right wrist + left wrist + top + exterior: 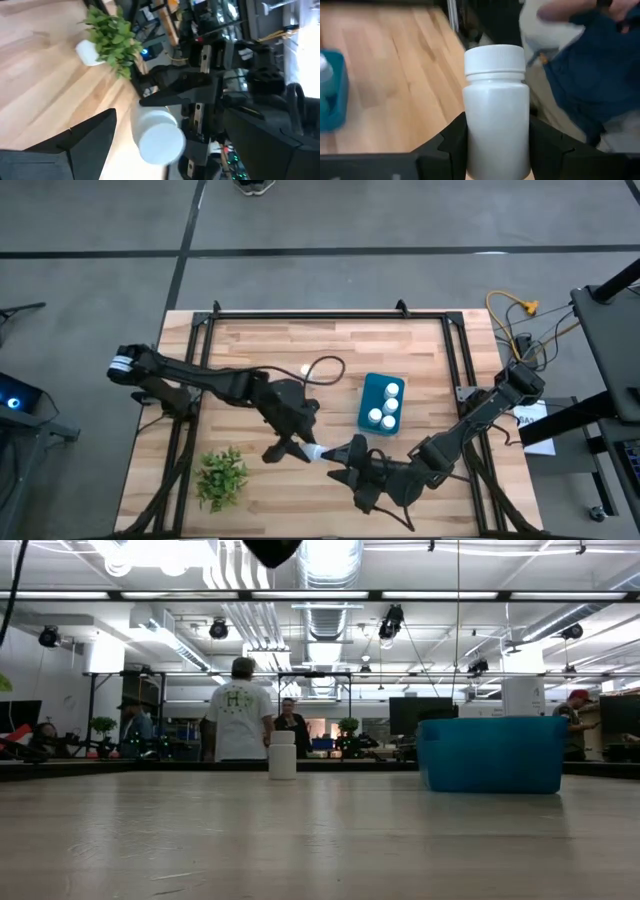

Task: Pick and place pill bottles into a basket
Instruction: Put the white medicine bottle into the blue bin

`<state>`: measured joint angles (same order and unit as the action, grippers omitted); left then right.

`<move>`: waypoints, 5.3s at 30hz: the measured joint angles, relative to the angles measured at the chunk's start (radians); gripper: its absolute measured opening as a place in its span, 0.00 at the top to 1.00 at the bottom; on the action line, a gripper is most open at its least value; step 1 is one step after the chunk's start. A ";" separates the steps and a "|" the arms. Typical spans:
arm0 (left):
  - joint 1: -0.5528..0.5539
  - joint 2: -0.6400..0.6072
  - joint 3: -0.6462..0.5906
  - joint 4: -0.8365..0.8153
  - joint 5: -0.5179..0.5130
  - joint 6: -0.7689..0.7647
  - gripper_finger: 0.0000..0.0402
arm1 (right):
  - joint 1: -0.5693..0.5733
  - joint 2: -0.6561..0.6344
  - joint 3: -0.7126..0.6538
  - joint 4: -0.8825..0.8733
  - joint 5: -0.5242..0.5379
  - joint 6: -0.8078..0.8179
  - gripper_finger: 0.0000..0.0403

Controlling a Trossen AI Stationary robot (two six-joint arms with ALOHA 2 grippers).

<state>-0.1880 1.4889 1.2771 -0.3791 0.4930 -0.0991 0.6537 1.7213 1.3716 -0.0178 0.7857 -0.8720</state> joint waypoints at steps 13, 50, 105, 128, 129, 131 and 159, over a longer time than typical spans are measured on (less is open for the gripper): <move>-0.032 0.084 0.082 -0.076 0.018 0.055 0.65 | -0.012 -0.001 -0.001 -0.097 -0.110 0.107 0.18; -0.035 0.082 0.087 -0.051 0.015 0.061 0.65 | -0.070 0.000 -0.003 -0.103 -0.215 0.144 0.61; -0.028 -0.393 -0.205 0.248 -0.377 0.125 0.41 | -0.150 -0.144 -0.003 -0.539 -0.131 0.485 0.64; -0.029 -0.505 -0.576 0.709 -0.378 0.080 0.41 | -0.452 -0.215 -0.003 -1.034 -0.467 0.869 0.64; -0.029 -0.504 -0.576 0.711 -0.378 0.080 0.41 | -0.468 -0.216 -0.003 -1.042 -0.496 0.870 0.64; -0.029 -0.500 -0.576 0.712 -0.378 0.080 0.41 | -0.496 -0.216 -0.005 -1.041 -0.530 0.869 0.64; -0.028 -0.493 -0.576 0.712 -0.378 0.080 0.41 | -0.683 -0.215 -0.346 -0.770 -0.705 0.804 0.64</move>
<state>-0.2161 0.9962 0.7010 0.3325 0.1154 -0.0189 -0.0293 1.5063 1.0255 -0.7878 0.0803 -0.0677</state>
